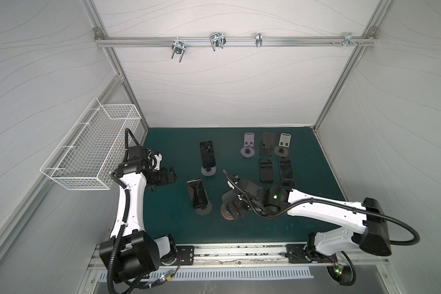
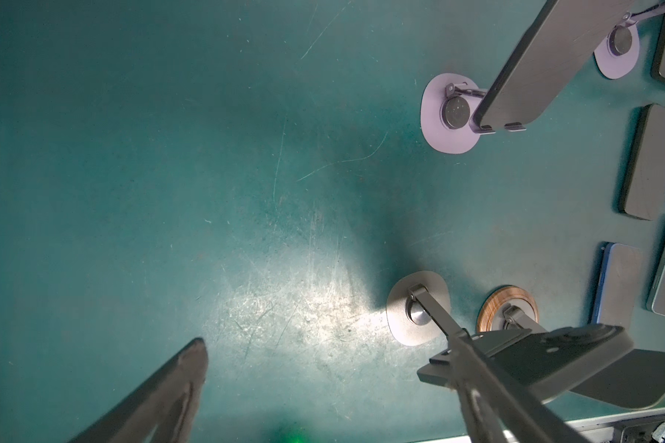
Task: Remove the phone from the phone stand
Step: Pick up the phone stand from the bottom-center of the table.
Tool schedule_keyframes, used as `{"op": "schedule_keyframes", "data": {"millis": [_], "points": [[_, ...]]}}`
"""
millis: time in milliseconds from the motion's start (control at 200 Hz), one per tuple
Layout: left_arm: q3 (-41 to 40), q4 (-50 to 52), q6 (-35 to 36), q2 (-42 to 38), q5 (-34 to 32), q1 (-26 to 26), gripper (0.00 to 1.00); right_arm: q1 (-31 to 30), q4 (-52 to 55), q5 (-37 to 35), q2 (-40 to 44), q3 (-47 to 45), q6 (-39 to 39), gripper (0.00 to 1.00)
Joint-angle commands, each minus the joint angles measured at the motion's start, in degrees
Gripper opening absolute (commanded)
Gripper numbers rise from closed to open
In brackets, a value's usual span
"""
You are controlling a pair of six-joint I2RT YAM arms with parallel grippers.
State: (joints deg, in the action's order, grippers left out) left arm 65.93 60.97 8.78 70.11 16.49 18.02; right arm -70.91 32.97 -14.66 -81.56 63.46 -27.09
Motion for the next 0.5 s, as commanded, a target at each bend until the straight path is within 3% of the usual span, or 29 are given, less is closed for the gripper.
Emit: {"op": "schedule_keyframes", "data": {"millis": [0, 295, 495], "points": [[0.6, -1.0, 0.7, -1.2, -0.4, 0.2, 0.99, -0.3, -5.0, -4.3, -3.9, 0.6, 0.4, 0.99], [-0.1, -1.4, 0.7, -1.2, -0.3, 0.3, 0.99, 0.4, -9.1, -5.4, -11.5, -0.2, -0.7, 0.99], [0.3, -1.3, 0.7, -0.8, -0.3, 0.3, 0.99, 0.4, -11.2, -4.9, -13.6, -0.4, -1.6, 0.80]]}}
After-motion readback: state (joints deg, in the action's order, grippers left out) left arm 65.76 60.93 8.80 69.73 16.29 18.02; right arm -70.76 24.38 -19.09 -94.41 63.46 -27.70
